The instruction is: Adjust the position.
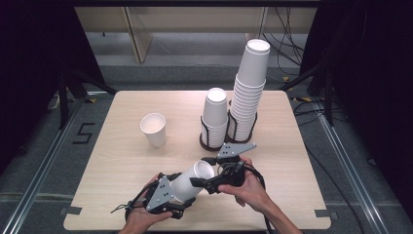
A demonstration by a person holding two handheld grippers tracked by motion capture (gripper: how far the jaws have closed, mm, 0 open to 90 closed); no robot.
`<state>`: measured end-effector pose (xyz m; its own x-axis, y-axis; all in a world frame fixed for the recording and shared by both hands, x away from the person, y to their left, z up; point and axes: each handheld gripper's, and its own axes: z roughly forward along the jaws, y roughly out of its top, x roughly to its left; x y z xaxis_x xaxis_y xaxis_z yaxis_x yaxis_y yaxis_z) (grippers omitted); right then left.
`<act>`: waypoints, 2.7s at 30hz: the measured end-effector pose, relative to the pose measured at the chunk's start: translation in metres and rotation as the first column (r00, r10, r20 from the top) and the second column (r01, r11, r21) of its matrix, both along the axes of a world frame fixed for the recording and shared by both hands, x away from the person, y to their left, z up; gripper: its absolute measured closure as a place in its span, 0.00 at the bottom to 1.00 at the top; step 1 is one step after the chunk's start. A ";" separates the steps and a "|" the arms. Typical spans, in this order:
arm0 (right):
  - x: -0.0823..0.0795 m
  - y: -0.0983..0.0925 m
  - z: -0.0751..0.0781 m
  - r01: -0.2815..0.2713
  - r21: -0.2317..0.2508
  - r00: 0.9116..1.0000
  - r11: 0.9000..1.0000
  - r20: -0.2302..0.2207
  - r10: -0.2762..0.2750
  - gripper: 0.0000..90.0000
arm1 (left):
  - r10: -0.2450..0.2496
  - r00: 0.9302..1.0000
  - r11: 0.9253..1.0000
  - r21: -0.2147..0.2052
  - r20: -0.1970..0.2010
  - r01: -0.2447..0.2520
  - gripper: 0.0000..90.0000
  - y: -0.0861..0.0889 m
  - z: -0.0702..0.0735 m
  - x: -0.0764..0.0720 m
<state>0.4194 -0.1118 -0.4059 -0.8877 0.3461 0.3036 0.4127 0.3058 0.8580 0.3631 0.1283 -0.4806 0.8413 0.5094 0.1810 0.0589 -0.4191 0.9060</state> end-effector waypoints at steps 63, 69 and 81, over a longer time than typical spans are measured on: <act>-0.025 0.059 -0.002 -0.304 -0.744 0.843 0.595 0.081 0.532 0.19 | -0.188 0.981 0.924 0.329 -0.050 0.194 0.20 -0.005 0.016 -0.010; -0.025 0.059 -0.005 -0.307 -0.756 0.833 0.578 0.080 0.547 0.27 | -0.201 0.979 0.915 0.349 -0.036 0.201 0.20 -0.005 0.017 -0.010; -0.022 0.043 -0.008 -0.293 -0.731 0.828 0.616 0.129 0.546 0.27 | -0.195 0.981 0.961 0.195 -0.022 0.196 0.12 0.002 0.010 -0.004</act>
<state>0.3971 -0.0685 -0.4137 -0.9816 -0.0987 -0.1636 -0.1580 0.9008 0.4045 0.3590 0.1300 -0.4705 0.9215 0.2900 0.2583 -0.0396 -0.5915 0.8054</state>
